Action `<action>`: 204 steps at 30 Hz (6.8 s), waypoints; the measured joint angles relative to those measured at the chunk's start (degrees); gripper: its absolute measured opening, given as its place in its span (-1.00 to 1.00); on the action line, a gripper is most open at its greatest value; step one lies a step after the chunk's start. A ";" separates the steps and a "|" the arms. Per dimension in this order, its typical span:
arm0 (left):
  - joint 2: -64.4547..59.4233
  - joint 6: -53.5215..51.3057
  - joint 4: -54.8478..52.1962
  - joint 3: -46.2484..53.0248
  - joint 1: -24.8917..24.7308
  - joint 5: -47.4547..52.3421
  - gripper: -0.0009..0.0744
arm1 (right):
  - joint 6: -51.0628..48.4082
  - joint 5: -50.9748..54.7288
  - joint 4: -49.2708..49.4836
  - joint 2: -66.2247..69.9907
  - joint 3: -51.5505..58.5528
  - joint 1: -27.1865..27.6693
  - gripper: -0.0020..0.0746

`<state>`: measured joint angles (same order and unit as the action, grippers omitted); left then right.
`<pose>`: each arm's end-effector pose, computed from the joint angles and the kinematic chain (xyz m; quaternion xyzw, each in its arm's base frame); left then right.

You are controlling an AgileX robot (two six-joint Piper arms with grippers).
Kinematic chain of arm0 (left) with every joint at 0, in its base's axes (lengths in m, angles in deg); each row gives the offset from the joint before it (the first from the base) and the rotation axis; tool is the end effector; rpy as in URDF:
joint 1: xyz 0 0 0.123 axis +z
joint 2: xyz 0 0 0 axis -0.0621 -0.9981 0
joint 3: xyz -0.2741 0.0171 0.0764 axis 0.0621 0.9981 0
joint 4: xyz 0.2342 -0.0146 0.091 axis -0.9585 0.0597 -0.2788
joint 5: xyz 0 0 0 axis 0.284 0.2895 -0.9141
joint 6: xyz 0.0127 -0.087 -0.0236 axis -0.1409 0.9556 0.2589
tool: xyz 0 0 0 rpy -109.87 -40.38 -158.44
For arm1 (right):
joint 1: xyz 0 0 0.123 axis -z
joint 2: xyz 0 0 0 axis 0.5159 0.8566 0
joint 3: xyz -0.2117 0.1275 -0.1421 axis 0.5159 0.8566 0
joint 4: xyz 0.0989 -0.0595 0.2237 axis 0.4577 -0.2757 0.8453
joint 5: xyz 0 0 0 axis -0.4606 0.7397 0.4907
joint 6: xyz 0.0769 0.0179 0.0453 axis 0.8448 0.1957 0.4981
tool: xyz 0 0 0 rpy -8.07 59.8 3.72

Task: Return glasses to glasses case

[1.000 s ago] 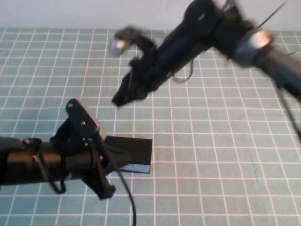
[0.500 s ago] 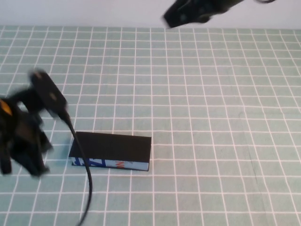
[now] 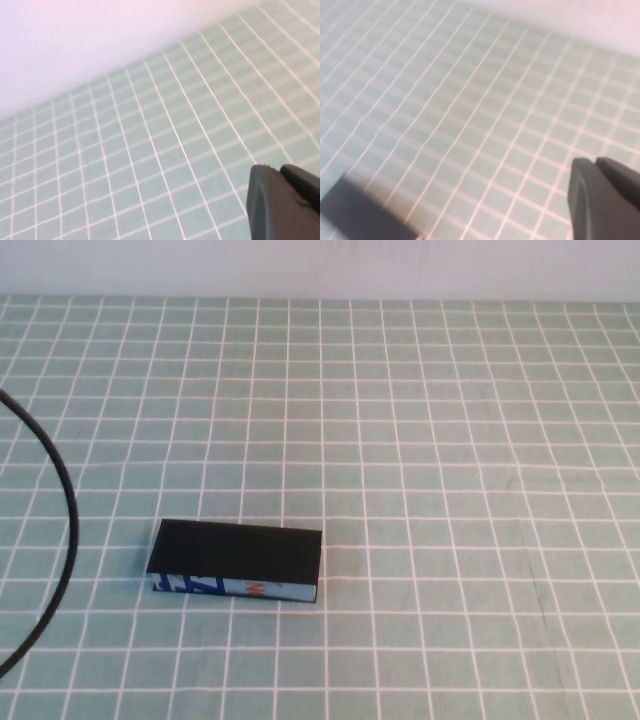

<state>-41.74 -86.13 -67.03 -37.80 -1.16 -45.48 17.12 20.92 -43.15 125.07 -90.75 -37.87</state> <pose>0.1675 -0.0188 0.3986 0.2029 0.8198 0.0535 0.5329 0.3095 0.0694 0.4759 -0.2116 0.8565 0.1457 0.4476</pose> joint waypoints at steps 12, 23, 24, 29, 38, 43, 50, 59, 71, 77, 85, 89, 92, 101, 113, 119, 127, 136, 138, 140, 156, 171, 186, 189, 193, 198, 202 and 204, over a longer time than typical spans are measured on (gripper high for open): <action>11.92 4.06 8.92 14.57 0.55 -12.18 -0.97 | -2.15 -36.07 1.93 -31.57 46.64 7.26 -0.98; 17.78 8.38 23.88 35.87 0.69 -29.45 -0.97 | -8.09 -40.12 3.04 -58.62 75.40 7.48 -0.98; 17.78 8.38 24.03 36.83 0.69 -30.15 -0.97 | -8.33 -39.33 3.04 -60.92 77.29 7.48 -0.98; 17.06 8.50 24.52 37.72 0.69 -32.77 -0.97 | -8.58 -37.04 3.47 -69.09 85.25 7.48 -0.98; 16.92 8.35 24.90 37.72 0.69 -35.78 -0.97 | -8.85 -35.08 5.88 -72.20 89.05 7.48 -0.98; 16.92 8.35 24.90 37.72 0.69 -36.01 -0.97 | -8.85 -31.36 7.84 -72.20 89.05 7.48 -0.98; 16.92 8.35 24.90 37.72 0.69 -36.01 -0.97 | -8.85 -26.61 7.99 -72.20 89.05 7.48 -0.98; 16.92 8.35 24.90 37.72 0.69 -36.01 -0.97 | -8.98 -25.81 7.99 -72.20 89.05 7.48 -0.98; 21.20 8.76 22.80 39.47 0.69 -34.83 -0.97 | -8.98 -25.71 7.99 -72.20 89.05 7.48 -0.98; 33.66 27.38 -1.99 46.63 -0.79 -34.54 -0.97 | -8.98 -25.71 9.15 -72.20 89.05 7.48 -0.98; 47.51 32.86 -10.72 57.45 -1.50 -32.18 -0.97 | -8.98 -25.71 10.00 -72.20 89.05 7.48 -0.98; 49.98 32.33 -10.91 58.18 -1.50 -24.64 -0.97 | -8.98 -25.71 10.00 -72.20 89.05 7.48 -0.98; 49.99 29.71 -11.11 58.18 -1.50 -19.03 -0.97 | -8.98 -25.71 10.13 -72.20 89.05 7.48 -0.98; 49.99 27.97 -11.24 58.18 -1.50 -17.28 -0.97 | -8.98 -25.71 10.21 -72.20 89.05 7.48 -0.98; 49.99 27.85 -11.24 58.18 -1.50 -17.07 -0.97 | -8.98 -25.71 10.26 -72.20 89.05 7.48 -0.98; 49.99 27.85 -11.24 58.18 -1.50 -17.07 -0.97 | -8.98 -25.71 10.26 -72.20 89.05 7.48 -0.98; 50.07 27.85 -11.24 58.18 -1.50 -17.07 -0.97 | -8.98 -25.71 10.26 -72.20 89.05 7.48 -0.98; 50.07 27.85 -11.33 58.18 -1.50 -17.07 -0.97 | -8.98 -25.71 7.83 -76.60 89.05 8.62 -0.98; 50.07 27.85 -11.33 58.18 -1.50 -17.07 -0.97 | -8.98 -25.71 4.45 -78.47 89.05 8.62 -0.98; 50.07 27.85 -11.33 58.18 -1.50 -17.07 -0.97 | -8.98 -25.71 0.93 -79.93 89.05 8.62 -0.98; 50.07 27.85 -11.33 58.18 -1.50 -17.07 -0.97 | 0.88 -55.70 -11.99 -87.84 107.21 8.62 -0.98; 50.07 27.85 -11.33 58.18 -1.50 -17.07 -0.97 | 20.51 -42.24 -20.54 -87.84 107.31 5.71 -0.98; 50.11 27.85 -11.33 58.18 -1.50 -17.07 -0.97 | 20.51 -42.12 -20.54 -87.84 107.31 4.94 -0.98; 50.11 27.85 -11.33 58.18 -1.50 -17.07 -0.97 | 20.51 -42.12 -20.07 -87.84 107.31 4.94 -0.98; 50.11 27.85 -11.33 58.18 -1.50 -17.07 -0.97 | 20.51 -42.12 -20.04 -87.84 107.31 4.94 -0.98; 50.11 27.85 -11.33 58.18 -1.50 -17.07 -0.97 | 20.51 -42.12 -20.04 -87.84 107.31 4.94 -0.98; 50.11 27.85 -11.33 58.18 -1.50 -17.07 -0.97 | 20.51 -42.12 -19.91 -87.84 107.31 4.94 -0.98; 50.11 27.85 -11.33 58.18 -1.50 -17.07 -0.97 | 20.51 -42.12 -19.91 -87.84 107.31 4.94 -0.98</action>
<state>8.36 -58.28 -78.37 20.38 -2.65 -62.55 37.63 -21.20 -63.06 37.24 16.56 -32.93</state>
